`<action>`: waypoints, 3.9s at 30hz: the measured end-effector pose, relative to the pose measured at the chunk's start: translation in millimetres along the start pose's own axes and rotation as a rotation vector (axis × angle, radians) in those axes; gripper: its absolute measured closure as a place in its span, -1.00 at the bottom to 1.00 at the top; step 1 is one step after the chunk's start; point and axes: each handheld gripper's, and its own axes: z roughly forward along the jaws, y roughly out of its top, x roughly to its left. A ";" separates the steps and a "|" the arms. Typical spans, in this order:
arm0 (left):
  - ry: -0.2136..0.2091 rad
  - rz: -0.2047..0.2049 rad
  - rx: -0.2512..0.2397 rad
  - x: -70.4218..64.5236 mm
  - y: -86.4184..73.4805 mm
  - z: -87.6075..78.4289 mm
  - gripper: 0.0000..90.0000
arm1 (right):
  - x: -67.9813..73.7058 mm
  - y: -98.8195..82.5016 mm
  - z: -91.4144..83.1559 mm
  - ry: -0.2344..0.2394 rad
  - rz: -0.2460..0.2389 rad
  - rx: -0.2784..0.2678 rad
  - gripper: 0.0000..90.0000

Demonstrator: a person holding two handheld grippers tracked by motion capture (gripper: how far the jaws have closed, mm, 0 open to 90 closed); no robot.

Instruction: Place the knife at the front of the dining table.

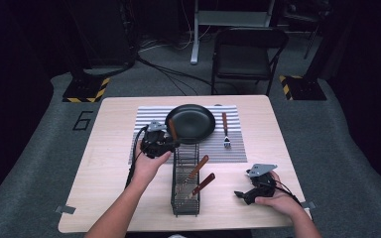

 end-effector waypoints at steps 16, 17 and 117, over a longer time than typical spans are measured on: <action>-0.012 0.023 -0.021 -5.3 -3.5 -8.7 0.62 | 0.0 0.0 0.0 0.000 0.000 0.000 -1.00; -0.012 0.029 -0.023 -5.9 -3.5 -9.2 0.63 | 0.0 0.0 0.0 0.000 0.000 0.000 -1.00; -0.030 0.041 -0.137 14.8 52.9 -87.7 0.79 | 0.0 0.0 0.0 0.000 0.000 0.000 -1.00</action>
